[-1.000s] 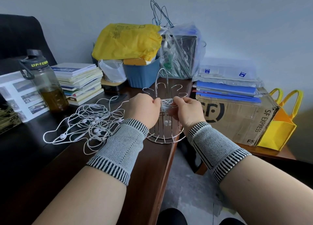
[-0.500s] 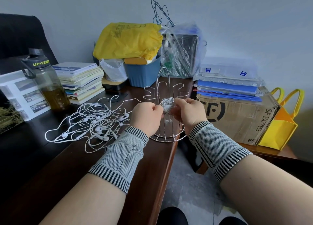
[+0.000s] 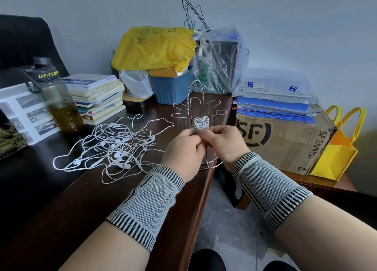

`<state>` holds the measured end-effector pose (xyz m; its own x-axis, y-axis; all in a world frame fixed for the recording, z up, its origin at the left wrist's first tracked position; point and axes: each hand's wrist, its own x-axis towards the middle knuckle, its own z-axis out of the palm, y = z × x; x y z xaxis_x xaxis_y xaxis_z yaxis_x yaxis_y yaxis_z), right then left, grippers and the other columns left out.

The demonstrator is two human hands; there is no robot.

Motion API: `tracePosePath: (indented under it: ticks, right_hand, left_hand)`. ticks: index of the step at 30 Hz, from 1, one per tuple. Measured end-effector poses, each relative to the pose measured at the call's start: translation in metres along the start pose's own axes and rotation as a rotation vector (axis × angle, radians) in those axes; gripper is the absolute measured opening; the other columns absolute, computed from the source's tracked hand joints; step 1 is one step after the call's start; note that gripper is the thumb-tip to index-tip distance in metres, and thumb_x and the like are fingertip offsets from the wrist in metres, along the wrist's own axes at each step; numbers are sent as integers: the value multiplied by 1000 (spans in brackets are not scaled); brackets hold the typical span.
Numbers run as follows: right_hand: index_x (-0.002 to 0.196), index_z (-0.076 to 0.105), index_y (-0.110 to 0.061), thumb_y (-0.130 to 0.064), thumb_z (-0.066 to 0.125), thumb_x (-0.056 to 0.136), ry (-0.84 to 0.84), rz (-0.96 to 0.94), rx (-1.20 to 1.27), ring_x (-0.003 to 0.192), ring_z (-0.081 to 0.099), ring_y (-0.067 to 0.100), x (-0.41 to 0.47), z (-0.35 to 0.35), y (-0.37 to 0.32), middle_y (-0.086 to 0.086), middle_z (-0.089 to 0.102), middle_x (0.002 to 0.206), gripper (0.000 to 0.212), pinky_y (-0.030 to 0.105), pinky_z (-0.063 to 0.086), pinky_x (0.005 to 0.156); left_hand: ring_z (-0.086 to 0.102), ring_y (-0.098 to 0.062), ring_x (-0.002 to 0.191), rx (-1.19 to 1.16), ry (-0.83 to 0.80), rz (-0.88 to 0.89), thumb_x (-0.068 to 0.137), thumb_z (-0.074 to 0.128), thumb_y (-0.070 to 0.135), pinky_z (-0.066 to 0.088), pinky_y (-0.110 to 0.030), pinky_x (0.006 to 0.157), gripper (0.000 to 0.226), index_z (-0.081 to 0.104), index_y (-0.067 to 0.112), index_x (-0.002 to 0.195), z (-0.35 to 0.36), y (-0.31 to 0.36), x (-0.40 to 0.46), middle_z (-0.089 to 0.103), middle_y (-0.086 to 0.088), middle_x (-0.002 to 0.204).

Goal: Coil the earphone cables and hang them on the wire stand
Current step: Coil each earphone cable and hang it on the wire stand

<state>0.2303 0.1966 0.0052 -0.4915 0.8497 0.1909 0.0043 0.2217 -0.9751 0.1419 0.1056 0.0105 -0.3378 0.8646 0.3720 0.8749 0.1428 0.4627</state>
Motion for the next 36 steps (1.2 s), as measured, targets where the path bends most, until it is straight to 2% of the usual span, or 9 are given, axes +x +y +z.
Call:
tracePosePath:
  ticks: [2, 5, 7, 12, 15, 19, 24, 31, 36]
  right_hand:
    - [58, 70, -14, -20, 73, 78, 14, 27, -4, 61, 56, 19, 3, 0, -1, 6, 65, 61, 21, 40, 51, 67]
    - [60, 67, -15, -23, 71, 77, 30, 67, 8, 65, 58, 25, 4, -2, -2, 11, 66, 67, 19, 54, 54, 76]
    - [66, 66, -14, -20, 69, 81, 49, 65, 42, 68, 60, 26, 2, -5, -2, 12, 68, 71, 17, 56, 54, 79]
    - [74, 60, -12, -14, 64, 87, 96, 16, 76, 72, 64, 28, -2, -9, -1, 14, 71, 76, 14, 51, 55, 79]
    - [74, 58, -16, -15, 60, 91, 95, -11, 58, 75, 67, 29, -1, -8, 0, 16, 72, 79, 17, 45, 56, 75]
    - [75, 56, -17, -15, 56, 94, 101, -13, 66, 74, 67, 27, 0, -8, -1, 15, 71, 76, 19, 41, 55, 73]
    - [76, 58, -14, -13, 55, 95, 101, 28, 115, 69, 67, 22, 1, -10, -1, 8, 69, 68, 19, 36, 55, 68]
    - [76, 62, -8, -10, 59, 93, 88, 76, 187, 61, 64, 20, 0, -7, -7, 12, 67, 66, 17, 29, 56, 60]
    - [76, 63, -6, -8, 61, 91, 96, 101, 237, 63, 65, 19, -5, -7, -10, 9, 66, 64, 16, 33, 55, 67]
  left_hand:
    - [60, -17, 105, -14, 11, 7, 96, 53, 30, 43, -24, 88, 25, 74, 18, 104, 0, -1, -1, 57, 9, 134]
    - [58, -14, 64, -58, 171, -102, 93, 56, 34, 43, -27, 60, 28, 72, 17, 79, -5, -5, 0, 69, 6, 79]
    - [56, -14, 61, -91, 287, -239, 92, 59, 34, 40, -27, 58, 27, 64, 17, 72, -10, -12, 6, 61, 7, 64]
    - [68, -10, 83, -458, 296, -387, 84, 67, 25, 56, -30, 80, 4, 70, 24, 86, -4, -28, 16, 72, 9, 83]
    - [68, -7, 95, -671, 258, -388, 84, 69, 21, 54, -36, 94, 20, 74, 20, 103, 7, -27, 17, 74, 9, 97]
    - [68, -9, 100, -867, 247, -366, 83, 73, 17, 52, -36, 98, 24, 73, 17, 107, 9, -20, 23, 74, 5, 102]
    - [68, -5, 97, -984, 167, -344, 83, 74, 15, 51, -26, 91, 17, 72, 26, 96, 8, -21, 33, 74, 8, 100]
    - [67, -6, 74, -1229, 10, -331, 89, 64, -1, 52, -17, 60, 14, 67, 13, 92, 6, -20, 39, 72, 1, 86]
    - [68, -7, 74, -1263, -1, -339, 87, 65, 0, 52, -18, 64, 12, 67, 12, 87, 8, -25, 42, 72, -1, 84]
